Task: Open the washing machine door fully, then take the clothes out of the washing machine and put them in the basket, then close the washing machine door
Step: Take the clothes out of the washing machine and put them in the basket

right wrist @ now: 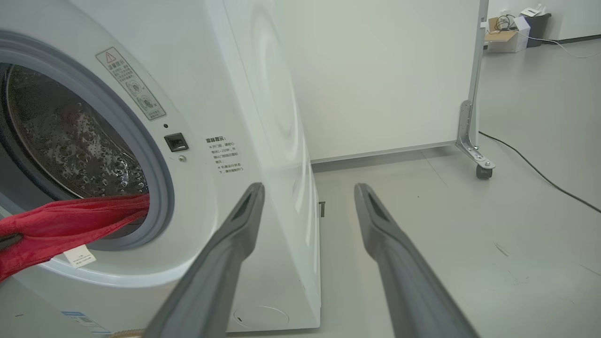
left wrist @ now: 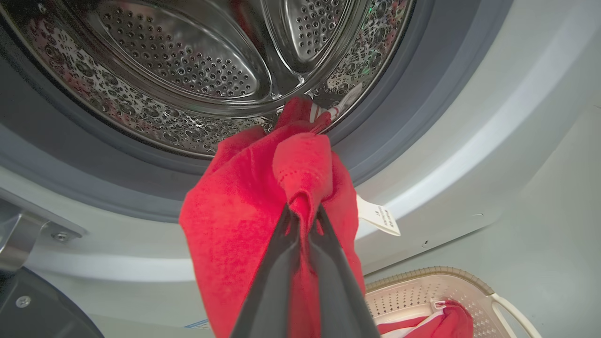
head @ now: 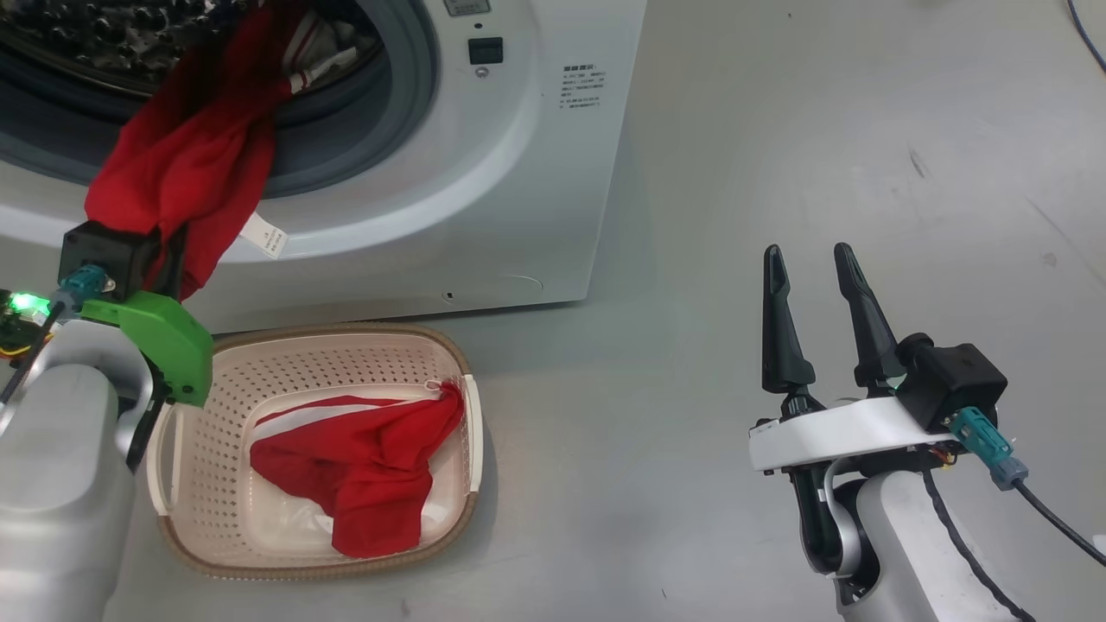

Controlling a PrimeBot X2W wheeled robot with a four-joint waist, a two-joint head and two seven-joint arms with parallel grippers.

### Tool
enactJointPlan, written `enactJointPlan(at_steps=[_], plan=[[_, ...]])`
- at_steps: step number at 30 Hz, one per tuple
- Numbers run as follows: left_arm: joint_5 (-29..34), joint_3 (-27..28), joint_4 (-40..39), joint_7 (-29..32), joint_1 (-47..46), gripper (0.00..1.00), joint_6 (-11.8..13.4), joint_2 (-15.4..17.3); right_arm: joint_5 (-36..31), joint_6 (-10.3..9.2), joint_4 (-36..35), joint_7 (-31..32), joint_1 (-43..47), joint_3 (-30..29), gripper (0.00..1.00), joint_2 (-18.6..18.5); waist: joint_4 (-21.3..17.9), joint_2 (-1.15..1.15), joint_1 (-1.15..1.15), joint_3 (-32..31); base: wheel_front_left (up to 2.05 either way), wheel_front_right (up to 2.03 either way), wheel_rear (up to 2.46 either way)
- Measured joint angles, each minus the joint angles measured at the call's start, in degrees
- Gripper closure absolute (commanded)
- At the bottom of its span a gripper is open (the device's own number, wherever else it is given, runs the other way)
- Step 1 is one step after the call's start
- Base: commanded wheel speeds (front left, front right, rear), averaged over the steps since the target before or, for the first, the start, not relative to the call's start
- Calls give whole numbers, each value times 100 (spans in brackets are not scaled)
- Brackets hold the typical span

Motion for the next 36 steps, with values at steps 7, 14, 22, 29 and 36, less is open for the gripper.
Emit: enactJointPlan(at_steps=[7, 14, 22, 29, 36], plan=[[0, -111, -170, -283, 246, 100, 0, -85, -35, 99, 51, 0, 97, -24, 0, -1, 244, 0, 0, -184, 0, 0, 0], [3, -203, -348, -402, 524, 100, -1, -97, -34, 158, 108, 0, 102, -25, 0, -1, 398, 0, 0, -381, 0, 0, 0], [27, -312, -579, -458, 906, 100, -1, -62, -22, 216, 123, 0, 219, 8, 0, -1, 484, 0, 0, -544, 0, 0, 0], [27, -311, -943, -510, 1083, 100, -1, -63, 13, 220, 151, 0, 268, -58, 0, -1, 496, 0, 0, -669, 0, 0, 0], [18, -135, -1497, -559, 1144, 100, 37, -81, 11, 253, 153, 0, 337, -91, 0, -1, 494, 0, 0, -730, 0, 0, 0]])
